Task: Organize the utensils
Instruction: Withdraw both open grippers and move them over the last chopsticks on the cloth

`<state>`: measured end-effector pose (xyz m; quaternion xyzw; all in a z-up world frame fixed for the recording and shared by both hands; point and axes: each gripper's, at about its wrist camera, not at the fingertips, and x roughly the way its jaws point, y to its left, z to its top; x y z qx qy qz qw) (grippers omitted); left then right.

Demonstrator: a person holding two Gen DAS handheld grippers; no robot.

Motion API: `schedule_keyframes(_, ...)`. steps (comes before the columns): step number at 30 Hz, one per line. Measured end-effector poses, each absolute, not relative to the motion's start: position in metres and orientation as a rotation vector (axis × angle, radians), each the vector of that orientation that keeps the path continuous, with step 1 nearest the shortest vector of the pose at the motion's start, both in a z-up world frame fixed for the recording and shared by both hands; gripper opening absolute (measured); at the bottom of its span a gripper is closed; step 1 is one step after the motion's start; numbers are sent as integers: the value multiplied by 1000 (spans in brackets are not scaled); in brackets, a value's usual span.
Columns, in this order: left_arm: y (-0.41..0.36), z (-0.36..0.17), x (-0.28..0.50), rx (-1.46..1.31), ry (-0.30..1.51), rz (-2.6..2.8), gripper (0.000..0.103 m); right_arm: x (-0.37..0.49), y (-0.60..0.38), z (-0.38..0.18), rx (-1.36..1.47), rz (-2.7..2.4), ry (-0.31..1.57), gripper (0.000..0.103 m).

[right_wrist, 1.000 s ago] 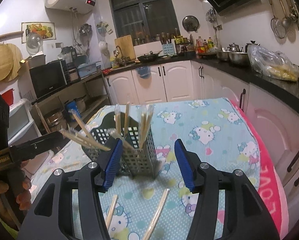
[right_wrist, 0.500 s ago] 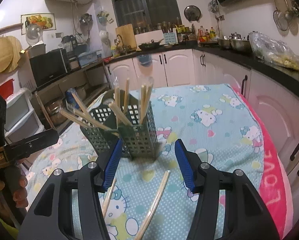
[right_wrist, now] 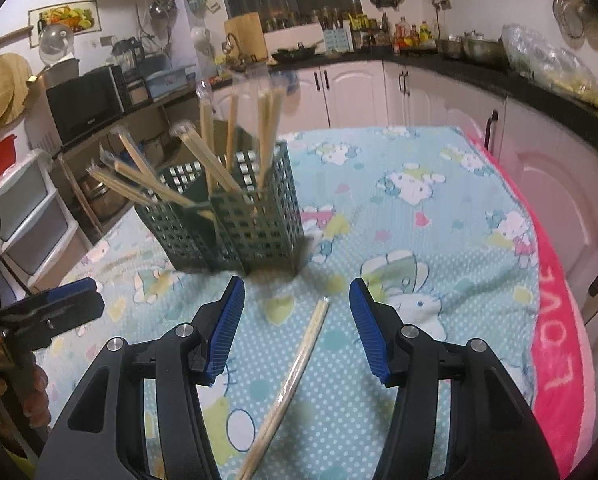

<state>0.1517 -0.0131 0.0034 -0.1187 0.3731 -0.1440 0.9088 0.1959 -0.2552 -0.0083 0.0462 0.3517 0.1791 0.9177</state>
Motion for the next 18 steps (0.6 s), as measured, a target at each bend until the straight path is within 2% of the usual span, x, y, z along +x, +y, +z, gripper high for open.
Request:
schedule_keyframes(4, -16, -15, 158, -240, 827, -285, 90, 203, -253, -21, 99, 387, 780, 53)
schedule_keyframes(10, -22, -36, 166, -248, 892, -305, 66, 218, -252, -41, 92, 388, 858, 53)
schedule_keyframes(12, -23, -45, 171, -277, 924, -322, 53, 224, -251, -48, 88, 381, 880, 53)
schedule_keyframes(18, -32, -57, 177, -267, 964, -340, 35, 243, -244, -61, 56, 363, 912, 52)
